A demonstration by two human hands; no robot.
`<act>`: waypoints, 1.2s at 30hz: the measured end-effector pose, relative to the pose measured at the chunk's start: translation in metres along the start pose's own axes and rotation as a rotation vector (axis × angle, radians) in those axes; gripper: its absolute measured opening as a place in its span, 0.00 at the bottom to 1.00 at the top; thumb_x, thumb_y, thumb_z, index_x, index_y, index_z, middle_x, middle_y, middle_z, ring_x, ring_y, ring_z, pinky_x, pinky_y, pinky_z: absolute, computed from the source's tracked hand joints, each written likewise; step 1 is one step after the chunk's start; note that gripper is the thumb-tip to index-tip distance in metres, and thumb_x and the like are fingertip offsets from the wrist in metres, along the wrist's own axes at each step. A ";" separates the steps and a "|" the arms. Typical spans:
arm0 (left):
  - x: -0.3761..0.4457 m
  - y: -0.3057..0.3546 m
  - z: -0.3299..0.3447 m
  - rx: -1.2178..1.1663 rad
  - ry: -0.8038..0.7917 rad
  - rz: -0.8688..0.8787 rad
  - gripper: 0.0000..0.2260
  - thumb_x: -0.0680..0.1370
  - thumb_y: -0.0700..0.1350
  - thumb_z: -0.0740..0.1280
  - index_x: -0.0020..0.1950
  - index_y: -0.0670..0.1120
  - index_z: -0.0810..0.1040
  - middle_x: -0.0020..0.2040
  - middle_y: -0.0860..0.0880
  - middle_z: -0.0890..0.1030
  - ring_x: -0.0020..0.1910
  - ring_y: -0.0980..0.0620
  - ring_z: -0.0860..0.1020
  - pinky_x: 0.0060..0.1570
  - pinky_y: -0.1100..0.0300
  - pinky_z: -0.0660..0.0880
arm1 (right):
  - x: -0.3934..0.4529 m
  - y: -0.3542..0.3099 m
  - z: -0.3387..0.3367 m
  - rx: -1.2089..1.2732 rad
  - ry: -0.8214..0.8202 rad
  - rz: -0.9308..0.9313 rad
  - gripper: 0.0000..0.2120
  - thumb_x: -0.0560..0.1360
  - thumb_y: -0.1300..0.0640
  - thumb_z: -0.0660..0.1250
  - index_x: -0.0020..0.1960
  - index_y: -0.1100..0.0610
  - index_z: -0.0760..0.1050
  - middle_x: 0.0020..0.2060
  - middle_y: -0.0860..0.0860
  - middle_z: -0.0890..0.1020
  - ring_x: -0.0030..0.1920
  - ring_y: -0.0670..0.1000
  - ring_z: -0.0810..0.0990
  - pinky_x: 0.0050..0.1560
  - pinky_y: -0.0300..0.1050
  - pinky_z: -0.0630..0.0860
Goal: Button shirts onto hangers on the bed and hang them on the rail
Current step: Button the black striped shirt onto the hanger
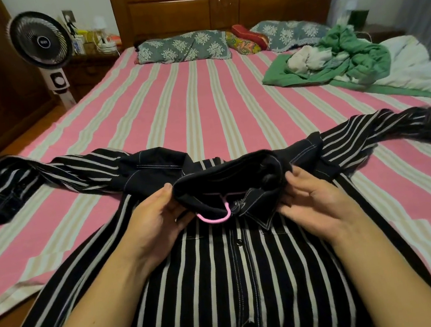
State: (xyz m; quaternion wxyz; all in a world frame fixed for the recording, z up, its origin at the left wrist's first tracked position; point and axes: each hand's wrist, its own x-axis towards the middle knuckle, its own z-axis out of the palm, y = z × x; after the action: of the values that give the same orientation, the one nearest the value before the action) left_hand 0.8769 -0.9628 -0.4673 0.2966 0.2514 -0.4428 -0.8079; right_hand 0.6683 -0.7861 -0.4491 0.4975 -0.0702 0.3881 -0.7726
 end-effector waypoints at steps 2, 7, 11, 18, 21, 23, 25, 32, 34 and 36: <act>-0.001 -0.001 0.001 0.015 -0.045 -0.003 0.15 0.85 0.46 0.57 0.62 0.39 0.79 0.59 0.41 0.83 0.61 0.43 0.81 0.62 0.47 0.75 | -0.006 0.001 -0.003 -0.129 -0.021 0.048 0.11 0.78 0.67 0.61 0.56 0.61 0.80 0.52 0.60 0.84 0.54 0.57 0.84 0.55 0.56 0.82; -0.001 -0.003 0.002 0.036 -0.123 0.025 0.10 0.84 0.44 0.58 0.58 0.41 0.77 0.57 0.43 0.83 0.59 0.44 0.81 0.63 0.46 0.75 | -0.011 0.007 0.003 -0.112 -0.031 -0.068 0.11 0.81 0.68 0.58 0.57 0.64 0.78 0.50 0.60 0.84 0.48 0.54 0.85 0.48 0.47 0.83; -0.002 -0.003 0.002 0.056 -0.141 0.031 0.09 0.83 0.44 0.61 0.51 0.45 0.80 0.53 0.44 0.84 0.56 0.46 0.82 0.62 0.45 0.75 | -0.015 0.010 0.006 -0.378 0.067 -0.100 0.10 0.82 0.64 0.59 0.52 0.58 0.79 0.44 0.55 0.85 0.44 0.53 0.84 0.45 0.48 0.81; -0.003 -0.003 0.001 0.066 -0.142 0.036 0.10 0.84 0.44 0.60 0.52 0.44 0.80 0.54 0.42 0.84 0.57 0.43 0.82 0.62 0.44 0.75 | -0.015 0.019 0.014 -0.395 0.056 -0.241 0.14 0.86 0.62 0.53 0.58 0.67 0.75 0.53 0.62 0.85 0.55 0.56 0.85 0.58 0.53 0.79; -0.002 -0.002 -0.001 0.030 -0.134 0.037 0.10 0.84 0.44 0.60 0.53 0.43 0.79 0.54 0.42 0.83 0.57 0.43 0.82 0.63 0.43 0.75 | -0.014 0.013 0.018 -0.094 -0.034 -0.232 0.13 0.84 0.63 0.55 0.59 0.68 0.76 0.53 0.62 0.84 0.57 0.57 0.84 0.63 0.55 0.79; -0.002 -0.002 -0.001 0.027 -0.130 0.034 0.09 0.84 0.44 0.60 0.53 0.42 0.79 0.56 0.40 0.83 0.58 0.43 0.82 0.64 0.42 0.75 | -0.012 0.011 0.015 0.013 -0.018 -0.203 0.11 0.83 0.62 0.58 0.58 0.66 0.77 0.52 0.62 0.83 0.54 0.59 0.84 0.61 0.58 0.80; -0.002 -0.002 -0.001 0.035 -0.123 0.028 0.10 0.83 0.44 0.61 0.55 0.42 0.80 0.57 0.40 0.83 0.58 0.43 0.82 0.63 0.43 0.75 | -0.008 0.013 0.013 -0.101 0.035 -0.202 0.11 0.82 0.63 0.60 0.61 0.66 0.76 0.51 0.60 0.84 0.53 0.58 0.84 0.58 0.56 0.81; -0.006 -0.004 0.001 0.188 -0.260 0.003 0.14 0.83 0.44 0.61 0.61 0.37 0.81 0.57 0.41 0.83 0.58 0.46 0.80 0.58 0.52 0.77 | -0.021 0.012 0.010 -1.122 0.444 -0.827 0.11 0.82 0.50 0.64 0.63 0.45 0.75 0.60 0.43 0.75 0.57 0.37 0.75 0.60 0.37 0.73; -0.006 -0.005 0.005 0.233 -0.275 -0.001 0.14 0.83 0.44 0.61 0.59 0.38 0.83 0.55 0.41 0.84 0.55 0.46 0.81 0.54 0.56 0.77 | -0.024 0.014 0.014 -1.266 0.221 -0.864 0.19 0.80 0.48 0.66 0.71 0.44 0.71 0.65 0.39 0.71 0.66 0.36 0.70 0.66 0.35 0.66; -0.005 -0.005 0.008 0.254 -0.271 0.007 0.13 0.82 0.45 0.64 0.56 0.38 0.84 0.52 0.41 0.84 0.52 0.46 0.81 0.53 0.56 0.77 | -0.016 0.018 0.011 -1.470 0.156 -0.847 0.27 0.79 0.49 0.68 0.76 0.45 0.66 0.68 0.39 0.69 0.69 0.39 0.65 0.69 0.35 0.60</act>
State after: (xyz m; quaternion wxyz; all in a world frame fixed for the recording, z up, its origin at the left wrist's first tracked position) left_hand 0.8737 -0.9522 -0.4670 0.2027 0.1743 -0.5781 -0.7710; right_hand 0.6947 -0.7829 -0.4495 -0.0337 -0.4613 0.7652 -0.4478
